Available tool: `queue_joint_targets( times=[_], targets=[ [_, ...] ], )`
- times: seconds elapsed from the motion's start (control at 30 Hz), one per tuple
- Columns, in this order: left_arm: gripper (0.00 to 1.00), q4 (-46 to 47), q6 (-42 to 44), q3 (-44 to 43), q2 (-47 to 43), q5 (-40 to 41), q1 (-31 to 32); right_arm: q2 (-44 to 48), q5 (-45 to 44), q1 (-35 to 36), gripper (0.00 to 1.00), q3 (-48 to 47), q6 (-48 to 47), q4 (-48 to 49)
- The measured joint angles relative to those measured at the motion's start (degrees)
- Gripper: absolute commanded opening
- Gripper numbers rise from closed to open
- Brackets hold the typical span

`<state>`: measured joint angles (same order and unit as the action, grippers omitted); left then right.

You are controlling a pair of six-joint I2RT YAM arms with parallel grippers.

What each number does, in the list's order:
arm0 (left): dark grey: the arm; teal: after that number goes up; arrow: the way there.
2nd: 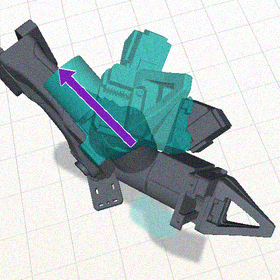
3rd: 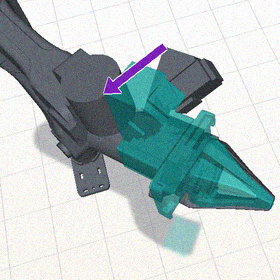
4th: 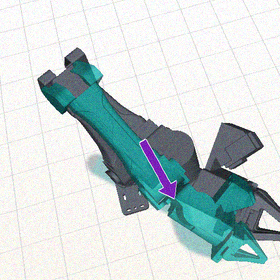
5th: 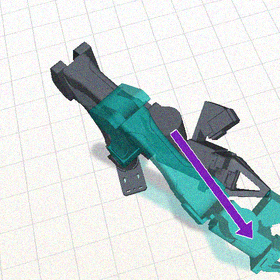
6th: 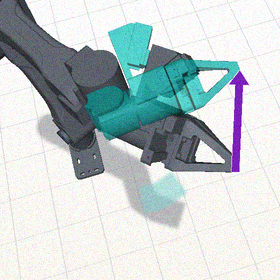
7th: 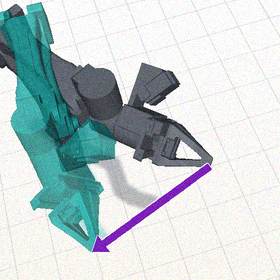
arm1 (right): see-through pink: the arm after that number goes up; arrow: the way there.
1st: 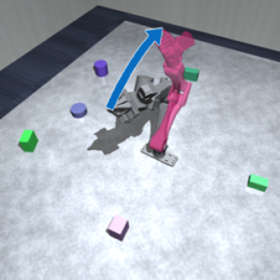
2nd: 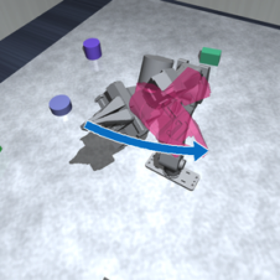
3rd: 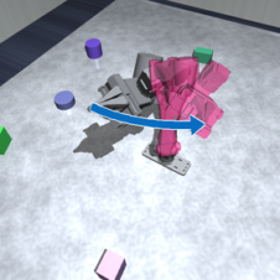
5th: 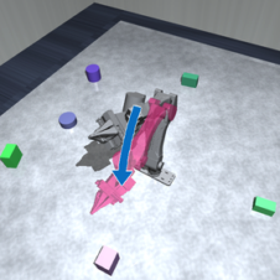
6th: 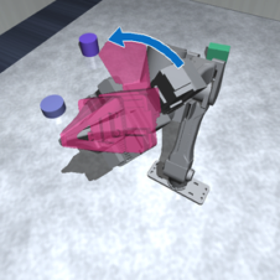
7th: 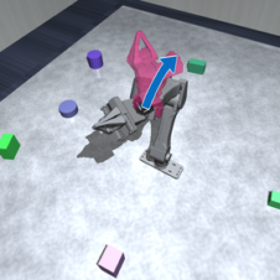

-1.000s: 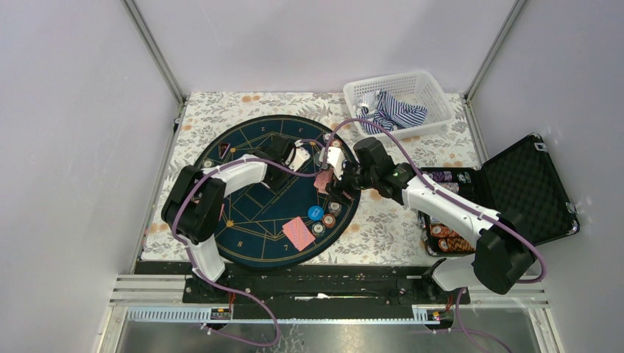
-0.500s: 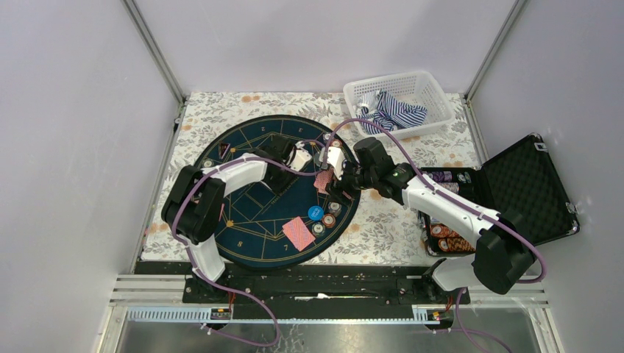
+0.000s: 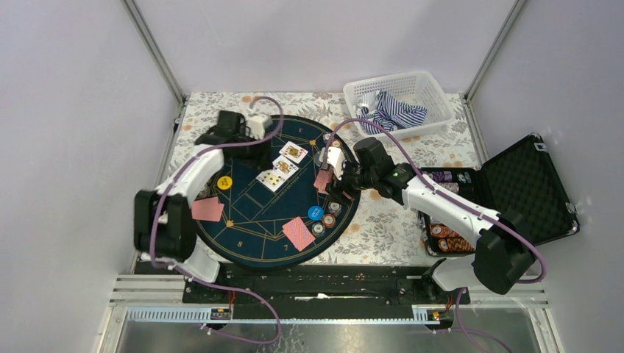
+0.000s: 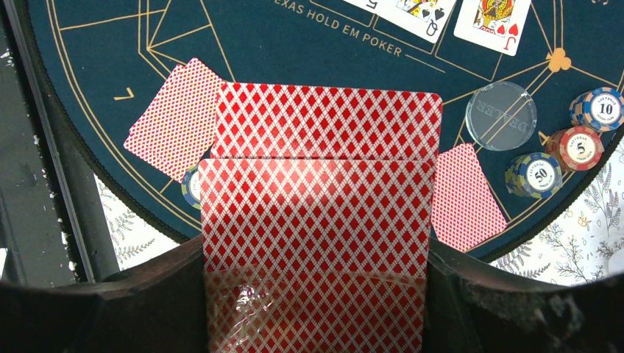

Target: Distribute texas hold em gaming equipment

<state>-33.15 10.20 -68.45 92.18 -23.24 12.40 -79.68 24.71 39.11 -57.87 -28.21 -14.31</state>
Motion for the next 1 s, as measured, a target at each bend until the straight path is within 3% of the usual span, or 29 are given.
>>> queue_joint_targets(
  times=[0.1,0.23,0.37,0.63,0.77,1.0],
  targets=[
    [0.61,3.3,-3.9,1.0,-6.7,-7.0,-3.6,0.0,0.0,0.0,0.00,0.0,0.0,0.0],
    [0.63,6.6,-9.7,0.9,-12.6,-17.7,-0.9,0.0,0.0,0.0,0.00,0.0,0.0,0.0],
    [0.63,9.1,-16.2,1.0,-12.1,-25.2,3.2,0.0,0.0,0.0,0.00,0.0,0.0,0.0],
    [0.62,13.2,-24.3,1.2,-7.1,-29.6,9.7,0.0,0.0,0.0,0.00,0.0,0.0,0.0],
    [0.57,14.2,-26.0,1.4,-5.8,-30.1,12.3,0.0,0.0,0.0,0.00,0.0,0.0,0.0],
    [0.37,14.1,-26.5,1.4,-4.0,-30.3,13.6,0.0,0.0,0.0,0.00,0.0,0.0,1.0]
  ],
)
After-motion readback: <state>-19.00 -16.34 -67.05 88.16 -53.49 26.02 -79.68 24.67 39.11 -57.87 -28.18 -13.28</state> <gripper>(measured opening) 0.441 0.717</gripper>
